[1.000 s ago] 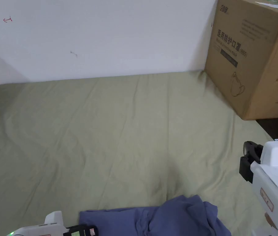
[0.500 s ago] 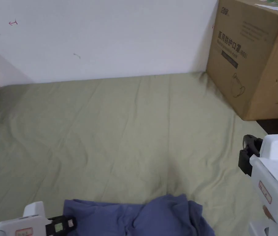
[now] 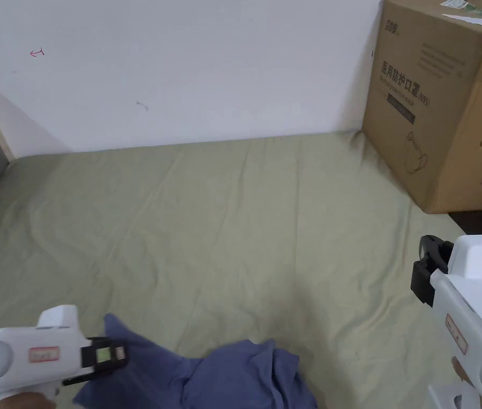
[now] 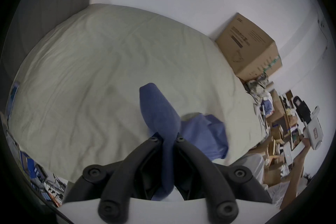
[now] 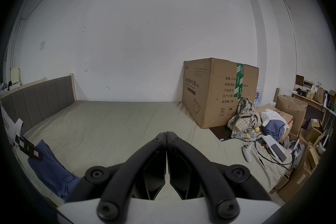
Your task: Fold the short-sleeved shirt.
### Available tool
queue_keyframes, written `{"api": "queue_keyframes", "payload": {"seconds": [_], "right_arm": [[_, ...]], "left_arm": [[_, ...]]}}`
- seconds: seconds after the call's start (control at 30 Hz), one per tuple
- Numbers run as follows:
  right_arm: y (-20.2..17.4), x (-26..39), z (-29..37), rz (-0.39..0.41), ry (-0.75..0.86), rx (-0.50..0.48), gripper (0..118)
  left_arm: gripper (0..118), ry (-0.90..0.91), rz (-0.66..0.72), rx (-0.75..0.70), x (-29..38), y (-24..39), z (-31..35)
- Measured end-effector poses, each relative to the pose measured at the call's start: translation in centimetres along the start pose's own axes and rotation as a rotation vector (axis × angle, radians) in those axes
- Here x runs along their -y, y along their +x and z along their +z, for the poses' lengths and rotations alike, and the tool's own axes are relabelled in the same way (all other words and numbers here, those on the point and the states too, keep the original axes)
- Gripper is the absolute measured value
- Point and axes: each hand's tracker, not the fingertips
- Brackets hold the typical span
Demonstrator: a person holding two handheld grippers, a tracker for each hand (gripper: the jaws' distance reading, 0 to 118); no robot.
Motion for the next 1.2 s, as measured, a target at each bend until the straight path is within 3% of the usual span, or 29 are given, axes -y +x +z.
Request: {"api": "queue_keyframes", "payload": {"seconds": [0.17, 0.33, 0.6, 0.73, 0.8, 0.93, 0.97, 1.07, 1.2], "right_arm": [[1.0, 0.1, 0.5, -0.008, 0.003, 0.013, 0], [2.2, 0.5, 1.0, -0.016, -0.003, 0.035, 0], [3.9, 1.2, 1.5, -0.019, -0.016, 0.072, 0], [4.1, 1.4, 1.6, -0.018, -0.021, 0.079, 0], [4.1, 1.4, 1.7, -0.018, -0.021, 0.079, 0], [4.0, 1.0, 1.6, -0.019, -0.015, 0.076, 0], [3.9, 0.9, 1.6, -0.019, -0.013, 0.074, 0], [3.5, 0.5, 1.6, -0.020, -0.002, 0.069, 0], [3.0, 0.2, 1.5, -0.018, 0.006, 0.056, 0]], "left_arm": [[7, -0.076, -0.088, 0.096, -0.7, 6.4, -4.5], [7, -0.194, -0.173, 0.096, 0.5, 11.6, -10.8], [7, -0.330, -0.215, -0.011, 4.2, 15.7, -20.0], [9, -0.323, -0.264, -0.043, 5.1, 16.7, -20.9], [23, -0.315, -0.241, -0.030, 4.8, 16.7, -20.1], [104, -0.191, -0.180, 0.128, 3.9, 16.4, -16.4], [111, -0.132, -0.178, 0.132, 3.7, 16.3, -15.1], [112, 0.051, -0.211, 0.126, 3.4, 15.4, -11.3], [112, 0.210, -0.270, 0.000, 3.5, 13.1, -8.7]]}}
